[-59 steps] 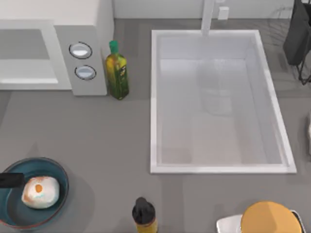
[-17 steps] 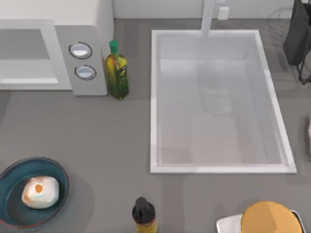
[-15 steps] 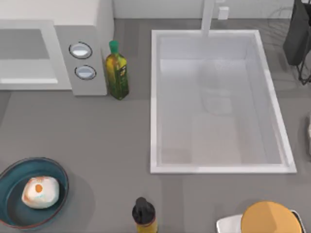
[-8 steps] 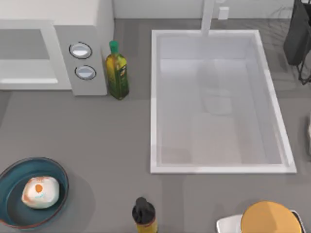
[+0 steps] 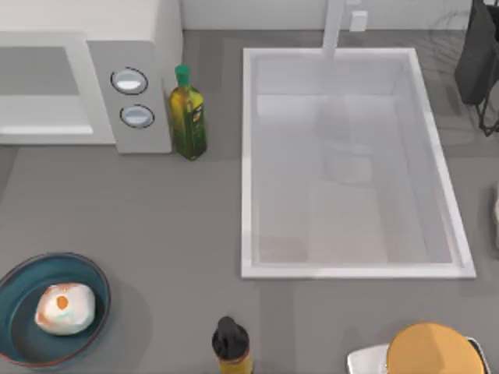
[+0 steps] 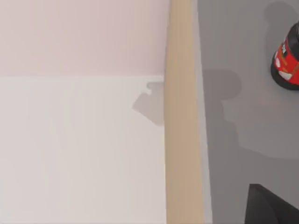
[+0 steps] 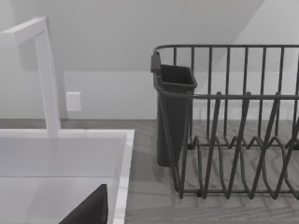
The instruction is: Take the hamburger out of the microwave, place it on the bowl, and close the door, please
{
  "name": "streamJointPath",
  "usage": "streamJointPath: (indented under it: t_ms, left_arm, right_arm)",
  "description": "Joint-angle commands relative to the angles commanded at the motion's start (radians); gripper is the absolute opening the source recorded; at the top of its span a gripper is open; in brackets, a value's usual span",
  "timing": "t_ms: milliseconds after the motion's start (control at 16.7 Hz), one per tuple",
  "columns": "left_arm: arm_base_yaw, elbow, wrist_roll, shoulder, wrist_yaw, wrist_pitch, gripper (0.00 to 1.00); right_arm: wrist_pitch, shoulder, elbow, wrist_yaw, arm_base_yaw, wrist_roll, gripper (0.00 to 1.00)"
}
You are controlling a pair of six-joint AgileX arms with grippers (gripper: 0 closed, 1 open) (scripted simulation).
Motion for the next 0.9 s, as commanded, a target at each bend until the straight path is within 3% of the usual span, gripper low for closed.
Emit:
streamJointPath:
  t_ms: [360,900]
  left_arm:
    - [0.004,-0.169,0.003,0.078,0.004,0.253,0.00]
    - [-0.038,-0.250,-0.039,0.009,-0.015,0.301,0.00]
  right_arm:
    - [0.000,0.000,0.000,0.000,0.000,0.000,1.00]
    - [0.000,0.000,0.000,0.000,0.000,0.000,1.00]
